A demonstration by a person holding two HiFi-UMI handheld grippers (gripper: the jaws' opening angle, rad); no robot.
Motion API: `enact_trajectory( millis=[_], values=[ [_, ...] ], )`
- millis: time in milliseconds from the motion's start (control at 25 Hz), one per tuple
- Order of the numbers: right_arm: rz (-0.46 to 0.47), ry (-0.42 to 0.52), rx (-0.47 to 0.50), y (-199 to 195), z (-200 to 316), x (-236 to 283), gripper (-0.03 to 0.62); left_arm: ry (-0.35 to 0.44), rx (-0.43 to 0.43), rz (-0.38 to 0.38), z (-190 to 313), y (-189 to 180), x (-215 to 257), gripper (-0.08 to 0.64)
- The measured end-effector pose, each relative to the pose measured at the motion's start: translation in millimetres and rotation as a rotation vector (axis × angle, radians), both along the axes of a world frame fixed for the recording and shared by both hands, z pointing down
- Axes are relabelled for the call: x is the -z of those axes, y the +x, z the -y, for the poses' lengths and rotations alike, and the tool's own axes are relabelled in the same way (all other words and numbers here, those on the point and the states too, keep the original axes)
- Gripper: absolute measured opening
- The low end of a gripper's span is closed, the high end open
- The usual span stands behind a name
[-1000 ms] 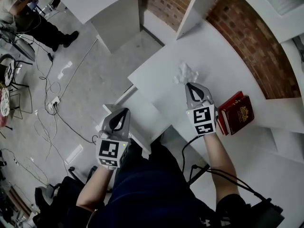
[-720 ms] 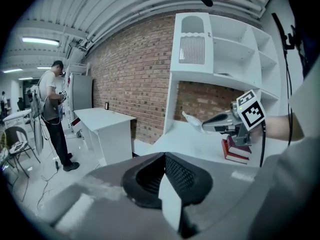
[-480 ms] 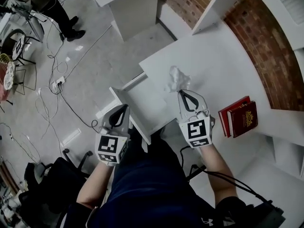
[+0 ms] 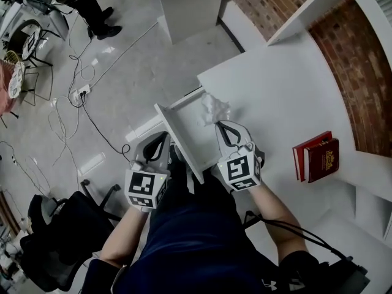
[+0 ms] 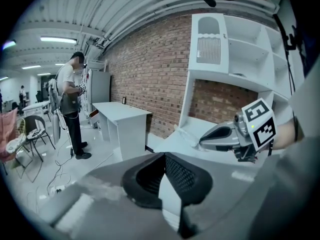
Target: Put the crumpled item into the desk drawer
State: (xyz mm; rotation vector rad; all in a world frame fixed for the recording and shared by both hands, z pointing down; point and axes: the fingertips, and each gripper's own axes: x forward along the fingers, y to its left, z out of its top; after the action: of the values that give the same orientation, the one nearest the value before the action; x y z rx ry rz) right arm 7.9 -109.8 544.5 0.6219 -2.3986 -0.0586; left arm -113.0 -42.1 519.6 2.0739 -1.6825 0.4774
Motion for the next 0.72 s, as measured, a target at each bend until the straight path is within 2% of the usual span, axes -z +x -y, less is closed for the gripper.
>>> enact_trajectory(
  millis=[320, 720],
  values=[
    [-0.046, -0.085, -0.011, -41, -5, -67, 0.003, -0.039, 0.014, 0.012, -2, -49, -20, 0.002],
    [-0.199, -0.193, -0.062, -67, -9, -179, 0.003, -0.146, 0.003, 0.01, -13, -85, -65, 0.002]
  ],
)
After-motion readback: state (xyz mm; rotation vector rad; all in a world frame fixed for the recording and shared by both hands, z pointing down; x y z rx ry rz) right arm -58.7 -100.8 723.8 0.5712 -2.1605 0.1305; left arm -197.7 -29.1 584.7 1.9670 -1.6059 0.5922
